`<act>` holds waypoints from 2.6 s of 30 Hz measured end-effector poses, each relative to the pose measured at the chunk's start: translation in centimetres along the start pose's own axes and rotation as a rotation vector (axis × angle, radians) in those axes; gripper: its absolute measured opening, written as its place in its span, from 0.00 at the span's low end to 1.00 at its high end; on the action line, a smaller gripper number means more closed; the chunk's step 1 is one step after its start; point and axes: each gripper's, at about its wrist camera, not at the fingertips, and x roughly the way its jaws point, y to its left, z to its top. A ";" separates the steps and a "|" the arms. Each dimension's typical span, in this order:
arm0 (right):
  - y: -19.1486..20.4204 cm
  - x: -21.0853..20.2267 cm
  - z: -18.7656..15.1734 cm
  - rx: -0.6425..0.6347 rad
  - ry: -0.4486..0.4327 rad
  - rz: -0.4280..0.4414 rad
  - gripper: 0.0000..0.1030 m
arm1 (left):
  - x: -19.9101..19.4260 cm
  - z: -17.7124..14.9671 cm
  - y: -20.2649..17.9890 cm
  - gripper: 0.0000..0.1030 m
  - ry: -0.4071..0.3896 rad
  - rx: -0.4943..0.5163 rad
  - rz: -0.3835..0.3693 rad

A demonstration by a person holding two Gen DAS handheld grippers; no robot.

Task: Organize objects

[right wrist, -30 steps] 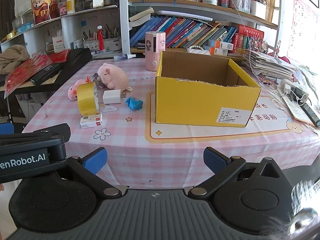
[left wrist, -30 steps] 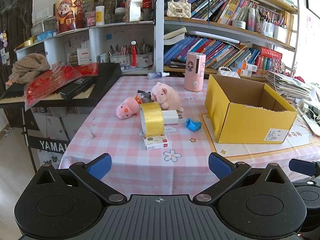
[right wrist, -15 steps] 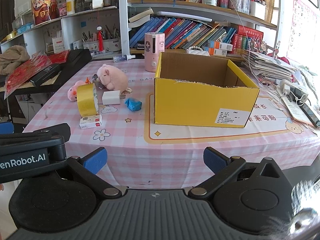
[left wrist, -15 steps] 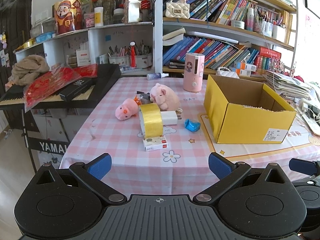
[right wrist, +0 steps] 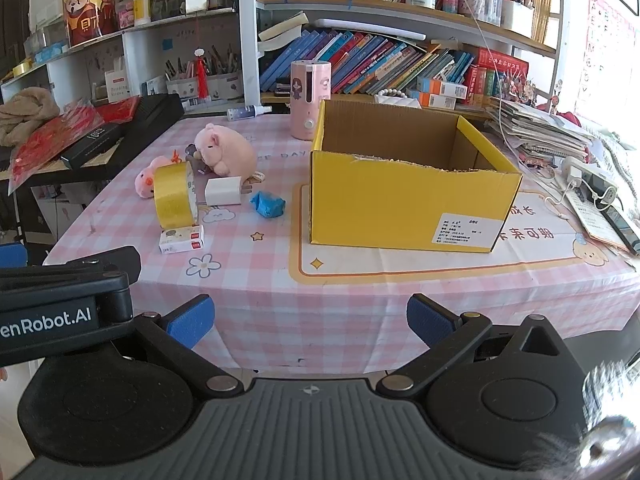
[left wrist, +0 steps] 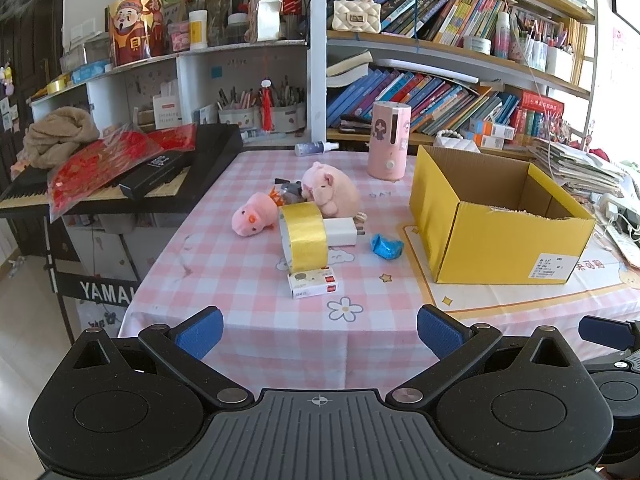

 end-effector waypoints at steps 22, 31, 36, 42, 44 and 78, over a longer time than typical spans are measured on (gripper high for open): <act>0.2 0.4 0.1 -0.001 0.008 0.002 1.00 | 0.3 -0.1 0.1 1.00 0.006 -0.001 0.002; 0.3 0.5 0.1 -0.003 0.009 0.001 1.00 | 0.4 -0.2 0.2 1.00 0.006 -0.003 0.001; 0.3 0.6 0.1 -0.003 0.009 0.001 1.00 | 0.4 -0.2 0.2 1.00 0.007 -0.003 0.001; 0.3 0.6 0.1 -0.004 0.010 0.000 1.00 | 0.4 -0.1 0.2 1.00 0.007 -0.003 0.001; 0.3 0.6 0.1 -0.004 0.010 0.001 1.00 | 0.4 -0.1 0.2 1.00 0.008 -0.003 0.001; 1.4 0.1 0.3 -0.018 -0.015 0.009 0.99 | -0.1 0.2 1.5 1.00 -0.034 0.012 0.010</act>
